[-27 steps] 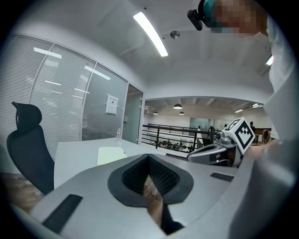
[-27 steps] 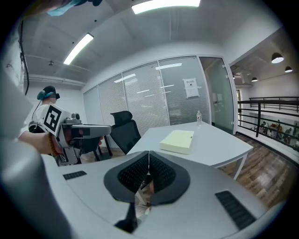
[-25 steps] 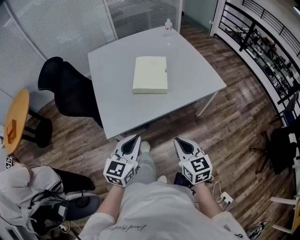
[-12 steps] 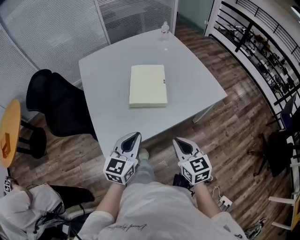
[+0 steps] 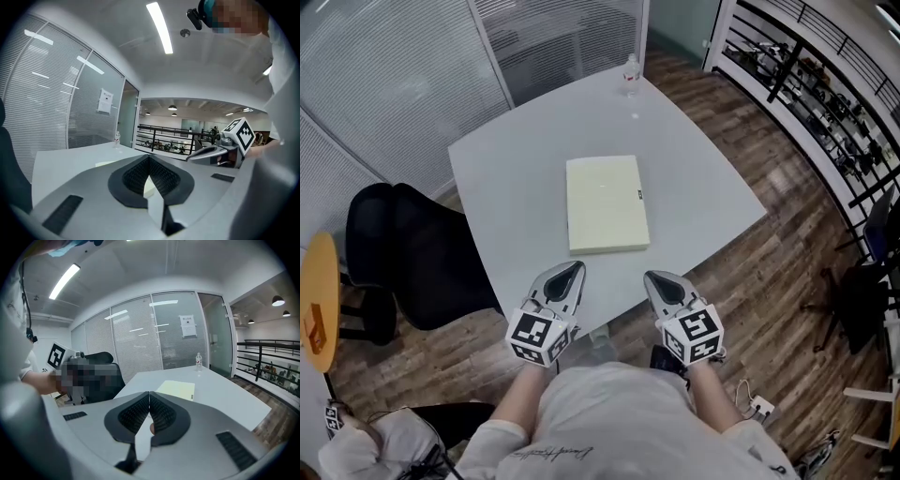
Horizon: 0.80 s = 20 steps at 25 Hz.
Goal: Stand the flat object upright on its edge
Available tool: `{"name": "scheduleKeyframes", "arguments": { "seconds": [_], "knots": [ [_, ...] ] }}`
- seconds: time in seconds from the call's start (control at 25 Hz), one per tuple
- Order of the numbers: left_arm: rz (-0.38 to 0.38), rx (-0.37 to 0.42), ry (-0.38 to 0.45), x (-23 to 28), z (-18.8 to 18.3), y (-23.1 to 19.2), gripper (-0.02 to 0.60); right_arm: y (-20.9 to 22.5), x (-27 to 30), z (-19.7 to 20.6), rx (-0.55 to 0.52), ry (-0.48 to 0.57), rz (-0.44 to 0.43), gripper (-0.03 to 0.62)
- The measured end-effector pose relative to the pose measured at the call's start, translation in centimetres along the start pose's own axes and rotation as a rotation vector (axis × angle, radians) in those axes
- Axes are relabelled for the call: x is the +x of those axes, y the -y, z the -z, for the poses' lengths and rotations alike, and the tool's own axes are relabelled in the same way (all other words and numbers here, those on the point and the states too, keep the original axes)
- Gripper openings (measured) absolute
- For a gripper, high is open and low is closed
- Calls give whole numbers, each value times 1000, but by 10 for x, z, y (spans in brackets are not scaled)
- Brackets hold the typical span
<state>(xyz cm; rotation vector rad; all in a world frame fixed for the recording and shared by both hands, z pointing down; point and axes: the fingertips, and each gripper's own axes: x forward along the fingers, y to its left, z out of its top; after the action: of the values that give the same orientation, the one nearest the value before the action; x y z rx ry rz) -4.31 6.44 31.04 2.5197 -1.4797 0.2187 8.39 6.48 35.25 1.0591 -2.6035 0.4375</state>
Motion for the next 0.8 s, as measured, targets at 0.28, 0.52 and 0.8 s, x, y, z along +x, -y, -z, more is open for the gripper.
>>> {"name": "scheduleKeyframes", "arguments": {
  "seconds": [0.28, 0.52, 0.8],
  "knots": [
    [44, 0, 9, 18, -14, -29, 12, 0, 44, -22, 5, -6, -9, 25],
    [65, -3, 10, 26, -17, -48, 12, 2, 60, -28, 3, -25, 4, 25],
    [61, 12, -38, 49, -16, -61, 12, 21, 65, -33, 7, -44, 12, 25]
  ]
}}
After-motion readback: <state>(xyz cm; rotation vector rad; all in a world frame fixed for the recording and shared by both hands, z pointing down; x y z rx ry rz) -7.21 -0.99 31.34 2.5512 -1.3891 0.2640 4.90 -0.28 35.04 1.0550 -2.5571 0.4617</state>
